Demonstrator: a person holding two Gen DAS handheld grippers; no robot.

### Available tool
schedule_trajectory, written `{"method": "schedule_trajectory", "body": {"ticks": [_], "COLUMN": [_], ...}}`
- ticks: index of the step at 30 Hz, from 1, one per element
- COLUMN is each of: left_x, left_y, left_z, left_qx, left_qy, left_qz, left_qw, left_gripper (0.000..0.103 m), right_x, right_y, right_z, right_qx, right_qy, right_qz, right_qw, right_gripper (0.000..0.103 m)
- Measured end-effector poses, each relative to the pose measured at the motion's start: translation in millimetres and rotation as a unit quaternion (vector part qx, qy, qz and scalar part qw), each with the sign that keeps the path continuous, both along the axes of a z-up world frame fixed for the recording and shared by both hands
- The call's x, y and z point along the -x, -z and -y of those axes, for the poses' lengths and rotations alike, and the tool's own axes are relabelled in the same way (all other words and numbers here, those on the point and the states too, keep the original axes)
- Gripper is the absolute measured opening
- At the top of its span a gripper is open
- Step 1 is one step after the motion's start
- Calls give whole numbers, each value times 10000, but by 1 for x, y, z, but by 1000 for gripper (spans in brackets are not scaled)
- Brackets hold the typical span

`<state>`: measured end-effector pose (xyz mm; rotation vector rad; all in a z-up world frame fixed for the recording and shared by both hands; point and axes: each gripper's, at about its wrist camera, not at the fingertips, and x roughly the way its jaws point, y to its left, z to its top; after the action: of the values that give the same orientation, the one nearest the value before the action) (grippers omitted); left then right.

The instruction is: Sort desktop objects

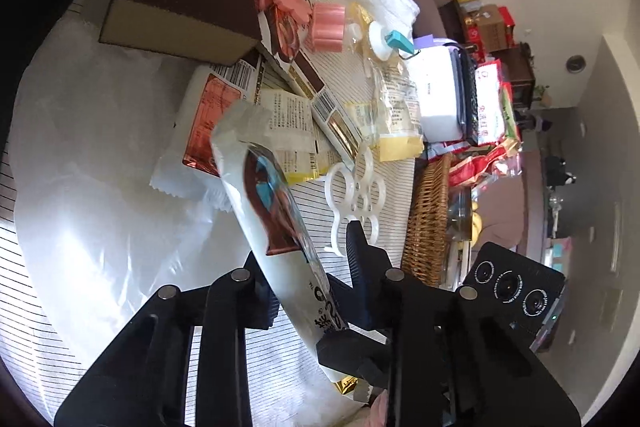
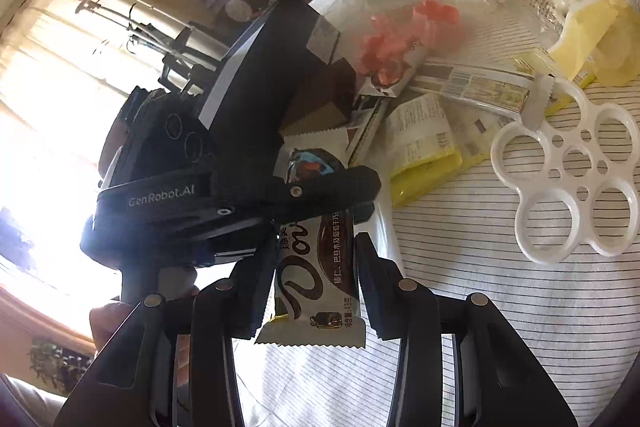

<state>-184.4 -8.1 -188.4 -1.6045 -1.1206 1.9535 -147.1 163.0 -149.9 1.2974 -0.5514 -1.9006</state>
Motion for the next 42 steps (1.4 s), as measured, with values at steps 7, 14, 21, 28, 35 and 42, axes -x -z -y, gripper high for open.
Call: {"method": "schedule_trajectory", "body": {"ticks": [7,14,21,28,35,42], "left_x": [1,2,5,-1,-2,-2], "left_y": [-14,-26,-32,-40,-40,-38], "left_z": [2,7,6,-33,-46,-35], "left_qx": [-171,-521,-1122,-2253,-2566,-2708], "left_qy": [99,294,823,1813,2120,1986], "left_qz": [-334,-536,-607,-647,-502,-489], "left_qw": [9992,9968,9884,9551,9416,9407], "left_gripper": [10,10,9,9,9,16], "right_x": [-1,1,17,33,30,29], "right_y": [-14,-26,-43,-19,-20,-20], "right_z": [8,0,-58,-80,-51,-48], "right_qx": [-272,-202,813,2402,2841,2771], "right_qy": [-147,-273,165,319,-229,-152], "right_qz": [-415,-491,-265,487,460,320], "right_qw": [9987,9982,9962,9690,9574,9602], "right_gripper": [41,50,64,71,36,14]}}
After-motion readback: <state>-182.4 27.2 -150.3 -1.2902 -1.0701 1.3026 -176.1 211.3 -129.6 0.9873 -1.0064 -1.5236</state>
